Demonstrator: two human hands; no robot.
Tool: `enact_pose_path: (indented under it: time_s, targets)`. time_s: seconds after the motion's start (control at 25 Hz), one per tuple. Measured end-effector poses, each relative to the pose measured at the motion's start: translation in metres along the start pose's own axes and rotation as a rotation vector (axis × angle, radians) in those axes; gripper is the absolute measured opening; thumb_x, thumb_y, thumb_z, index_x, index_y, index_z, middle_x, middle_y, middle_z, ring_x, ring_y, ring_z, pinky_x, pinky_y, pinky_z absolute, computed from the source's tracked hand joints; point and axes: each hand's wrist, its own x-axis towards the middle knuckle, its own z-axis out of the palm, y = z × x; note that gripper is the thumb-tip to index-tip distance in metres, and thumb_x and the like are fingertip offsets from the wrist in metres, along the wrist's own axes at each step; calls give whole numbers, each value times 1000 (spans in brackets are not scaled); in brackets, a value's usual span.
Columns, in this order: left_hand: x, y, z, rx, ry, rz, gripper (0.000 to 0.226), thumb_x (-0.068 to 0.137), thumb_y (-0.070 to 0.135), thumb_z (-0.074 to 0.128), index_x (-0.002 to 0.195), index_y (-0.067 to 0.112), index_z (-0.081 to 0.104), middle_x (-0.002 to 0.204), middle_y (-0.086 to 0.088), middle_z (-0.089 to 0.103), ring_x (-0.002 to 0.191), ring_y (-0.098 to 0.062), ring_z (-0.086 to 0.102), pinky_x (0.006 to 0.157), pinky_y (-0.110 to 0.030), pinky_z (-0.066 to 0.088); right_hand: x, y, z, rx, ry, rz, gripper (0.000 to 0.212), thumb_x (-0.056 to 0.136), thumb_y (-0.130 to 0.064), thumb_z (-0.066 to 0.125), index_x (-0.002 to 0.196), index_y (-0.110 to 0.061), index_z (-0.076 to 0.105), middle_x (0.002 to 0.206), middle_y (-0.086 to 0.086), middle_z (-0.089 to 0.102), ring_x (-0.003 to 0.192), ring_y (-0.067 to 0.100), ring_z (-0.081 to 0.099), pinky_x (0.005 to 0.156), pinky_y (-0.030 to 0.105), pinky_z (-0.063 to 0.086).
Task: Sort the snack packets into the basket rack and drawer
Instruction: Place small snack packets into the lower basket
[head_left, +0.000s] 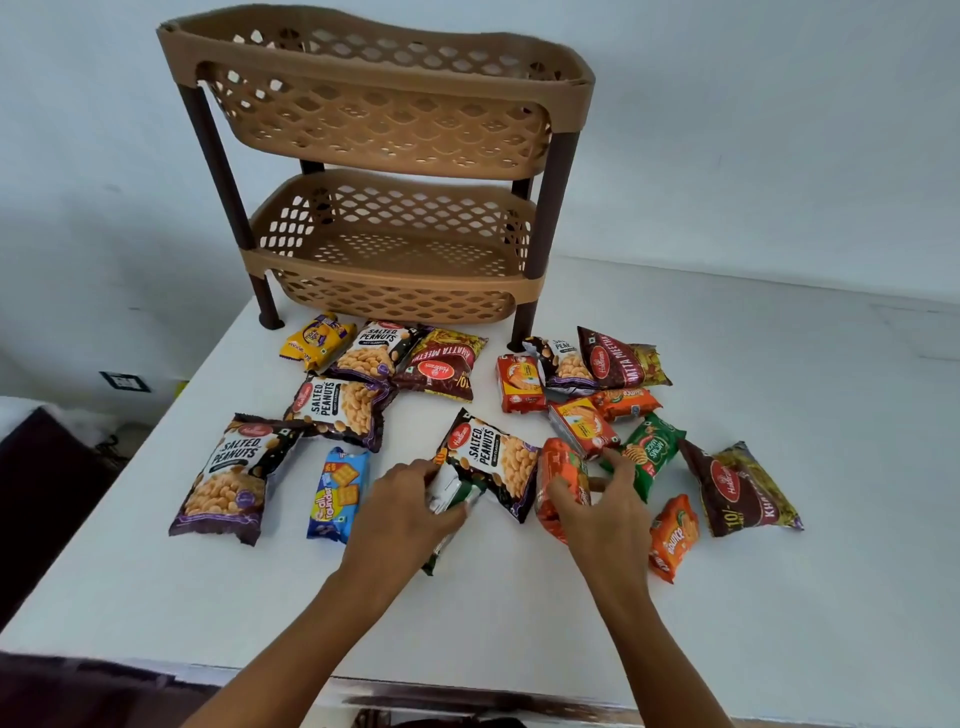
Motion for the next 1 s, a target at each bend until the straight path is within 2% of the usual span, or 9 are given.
enact_pose_path:
  time_s: [0.2, 0.36, 0.44, 0.52, 0.6, 0.68, 0.76, 0.88, 1.0]
  targets:
    - [22, 0, -32, -192, -47, 3, 52, 79, 40, 70, 125, 17, 58, 102, 7, 61, 86, -7, 56, 58, -8, 42, 7, -31, -2, 188, -89, 55, 60, 84, -33, 66, 135, -20, 37, 108, -2, 56, 85, 11, 57, 59, 19, 45]
    - [51, -5, -61, -300, -35, 11, 49, 78, 42, 71, 121, 23, 59, 107, 4, 65, 88, -7, 60, 62, -11, 44, 27, -67, 4, 750, -380, 413, 39, 87, -26, 64, 119, -8, 54, 104, 12, 66, 82, 20, 67, 65, 31, 56]
    - [70, -9, -78, -336, -29, 0, 44, 79, 43, 70, 116, 23, 59, 105, 7, 63, 84, -2, 59, 66, -15, 48, 36, -92, 9, 917, -505, 483, 28, 87, -26, 63, 101, -2, 63, 94, 16, 68, 81, 21, 65, 66, 31, 57]
    - [91, -12, -97, -378, 2, 7, 50, 79, 46, 68, 120, 19, 60, 111, 5, 65, 92, -7, 62, 81, -28, 55, 47, -118, 19, 968, -525, 439, 22, 87, -26, 64, 85, -4, 68, 84, 13, 71, 77, 18, 66, 66, 30, 58]
    - [114, -10, -116, -406, 50, 10, 51, 80, 44, 68, 124, 20, 60, 113, 2, 66, 99, -13, 63, 84, -31, 53, 59, -145, 33, 1017, -522, 370, 17, 87, -20, 64, 81, -5, 69, 79, 11, 73, 71, 15, 69, 68, 32, 59]
    - [141, -6, -136, -450, 85, 18, 43, 82, 41, 67, 119, 20, 64, 104, 2, 68, 89, -10, 64, 71, -24, 51, 74, -170, 48, 995, -518, 294, 14, 87, -18, 65, 93, -6, 69, 84, 10, 75, 74, 13, 71, 71, 33, 59]
    - [169, -1, -154, -464, 84, 21, 35, 83, 40, 67, 111, 19, 66, 97, 1, 69, 82, -10, 64, 66, -23, 48, 89, -195, 64, 925, -512, 199, 29, 85, -20, 67, 110, -5, 64, 97, 10, 74, 85, 16, 72, 76, 33, 59]
    - [216, 0, -172, -477, -22, -43, 24, 85, 36, 65, 100, 18, 60, 94, -1, 63, 82, -13, 60, 71, -28, 45, 117, -227, 87, 840, -471, 182, 35, 82, -20, 70, 114, -5, 62, 99, 10, 73, 88, 19, 71, 85, 38, 57]
    - [260, -3, -184, -541, -108, -115, 42, 83, 33, 67, 113, 6, 57, 111, -5, 61, 100, -21, 58, 87, -35, 48, 145, -250, 103, 819, -445, 226, 37, 79, -14, 71, 113, -4, 60, 104, 12, 70, 88, 20, 68, 84, 38, 55]
